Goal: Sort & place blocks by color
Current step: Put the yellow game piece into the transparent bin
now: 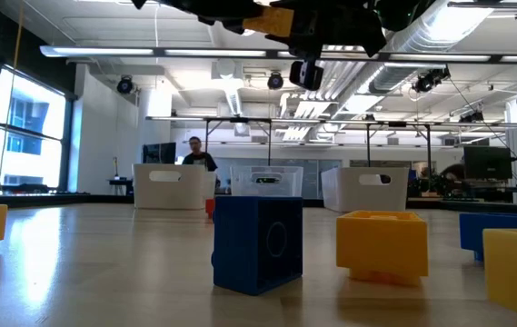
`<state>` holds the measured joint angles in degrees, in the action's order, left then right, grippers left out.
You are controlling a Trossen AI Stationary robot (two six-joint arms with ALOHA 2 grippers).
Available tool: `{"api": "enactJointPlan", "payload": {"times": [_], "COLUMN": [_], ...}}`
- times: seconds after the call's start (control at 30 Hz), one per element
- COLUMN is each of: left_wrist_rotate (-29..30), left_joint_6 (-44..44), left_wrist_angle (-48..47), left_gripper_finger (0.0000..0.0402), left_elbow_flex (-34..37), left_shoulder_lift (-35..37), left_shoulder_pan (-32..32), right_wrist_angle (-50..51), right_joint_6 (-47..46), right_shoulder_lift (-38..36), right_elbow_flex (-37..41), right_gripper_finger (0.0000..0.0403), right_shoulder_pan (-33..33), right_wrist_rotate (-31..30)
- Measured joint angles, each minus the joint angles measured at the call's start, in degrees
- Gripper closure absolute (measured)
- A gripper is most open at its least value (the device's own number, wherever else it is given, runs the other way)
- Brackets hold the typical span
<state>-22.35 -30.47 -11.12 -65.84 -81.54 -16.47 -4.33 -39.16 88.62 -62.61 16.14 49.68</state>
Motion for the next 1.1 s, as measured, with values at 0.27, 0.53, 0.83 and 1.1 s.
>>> {"api": "enactJointPlan", "payload": {"times": [0.27, 0.53, 0.83, 1.1], "left_wrist_rotate": [0.2, 2.0, 5.1, 8.9], "left_joint_6": [-1.3, -0.7, -0.3, 0.3], "left_wrist_angle": [-0.8, -1.5, -4.5, -7.5], "left_gripper_finger": [0.0319, 0.0321, 0.0323, 0.0324], "left_elbow_flex": [0.0, 0.0, 0.0, 0.0], "left_shoulder_lift": [0.0, 0.0, 0.0, 0.0], "left_shoulder_pan": [0.0, -0.1, -1.8, -4.5], "right_wrist_angle": [0.1, -0.5, 0.3, 0.4], "right_joint_6": [0.3, 2.5, 6.2, 7.1], "right_shoulder_lift": [0.0, 0.0, 0.0, 0.0], "right_elbow_flex": [0.0, 0.1, 0.0, 0.0], "right_gripper_finger": [0.0278, 0.0236, 0.0188, 0.0186], "right_shoulder_pan": [0.1, 0.1, 1.4, 6.5], "right_wrist_rotate": [0.5, -4.1, -7.9, -7.7]}}
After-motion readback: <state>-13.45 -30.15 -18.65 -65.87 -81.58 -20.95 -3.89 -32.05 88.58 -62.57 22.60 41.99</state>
